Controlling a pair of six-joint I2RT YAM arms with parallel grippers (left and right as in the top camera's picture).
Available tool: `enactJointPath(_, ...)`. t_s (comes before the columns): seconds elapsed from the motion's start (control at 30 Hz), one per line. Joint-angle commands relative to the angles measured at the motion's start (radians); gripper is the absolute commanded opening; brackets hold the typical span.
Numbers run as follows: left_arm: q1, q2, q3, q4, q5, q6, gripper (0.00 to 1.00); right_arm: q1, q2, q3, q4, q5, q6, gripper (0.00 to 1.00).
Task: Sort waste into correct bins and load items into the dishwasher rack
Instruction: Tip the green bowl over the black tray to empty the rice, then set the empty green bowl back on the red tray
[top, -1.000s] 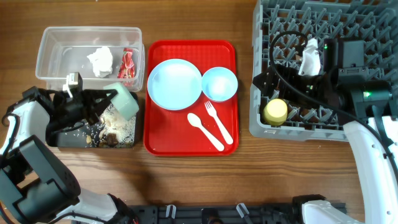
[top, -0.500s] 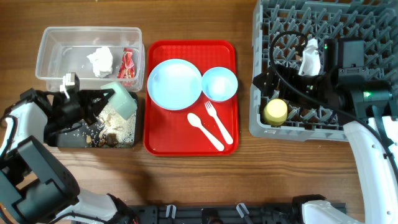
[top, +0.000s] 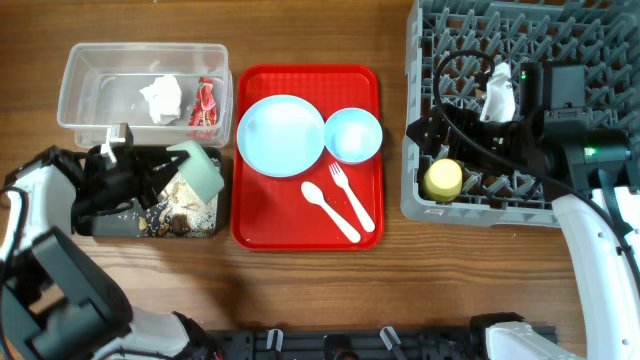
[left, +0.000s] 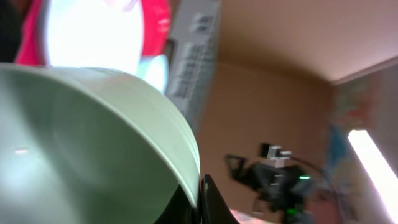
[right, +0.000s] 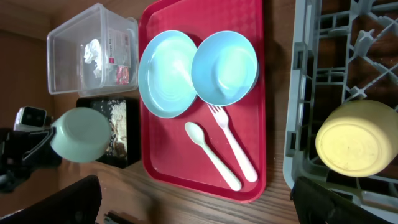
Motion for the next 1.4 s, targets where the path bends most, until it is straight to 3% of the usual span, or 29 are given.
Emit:
enactJointPath(0.0, -0.103, -0.166, 0.089, 0.026, -0.319, -0.186, 0.04, 0.003, -0.013, 0.019, 0.006, -0.013, -0.011, 1.0)
enactJointPath(0.17, -0.41, -0.323, 0.1, 0.145, -0.729, -0.463, 0.04, 0.003, -0.013, 0.019, 0.013, -0.013, -0.011, 1.0)
enactJointPath(0.23, -0.595, -0.336, 0.1, 0.159, -0.975, -0.554, 0.04, 0.003, -0.013, 0.019, 0.013, -0.013, -0.01, 1.0)
enactJointPath(0.33, -0.829, -0.3, 0.096, 0.162, -1.226, -0.641, 0.04, 0.003, -0.013, 0.019, 0.012, -0.013, -0.011, 1.0)
enactJointPath(0.53, -1.123, -0.134, 0.093, 0.186, -1.44, -0.748, 0.04, 0.003, -0.013, 0.019, 0.012, -0.013, -0.01, 1.0)
enactJointPath(0.77, -1.225, 0.034, 0.093, 0.26, -1.488, -0.778, 0.04, 0.003, -0.013, 0.019, 0.011, -0.013, -0.01, 1.0)
enactJointPath(0.8, -1.225, 0.033, 0.093, 0.263, -1.489, -0.792, 0.09, 0.003, -0.013, 0.019, 0.01, -0.013, -0.011, 1.0)
enactJointPath(0.9, -1.215, 0.011, 0.121, 0.243, -1.474, -0.796, 0.53, 0.003, -0.013, 0.019, 0.006, -0.013, -0.012, 1.0)
enactJointPath(1.0, -1.181, -0.043, 0.223, 0.153, -1.481, -0.774, 0.72, 0.003, -0.013, 0.019, 0.013, 0.022, -0.013, 1.0)
enactJointPath(1.13, -1.122, -0.12, 0.355, 0.085, -1.485, -0.689, 0.87, 0.003, -0.014, 0.019, 0.112, 0.198, -0.013, 1.0)
enactJointPath(1.23, -1.055, -0.18, 0.447, 0.057, -1.485, -0.643, 0.99, 0.003, -0.018, 0.019, 0.204, 0.222, -0.013, 1.0)
enactJointPath(1.37, -0.954, -0.27, 0.512, 0.029, -1.485, -0.63, 1.0, 0.003, -0.016, 0.018, 0.242, 0.205, -0.013, 1.0)
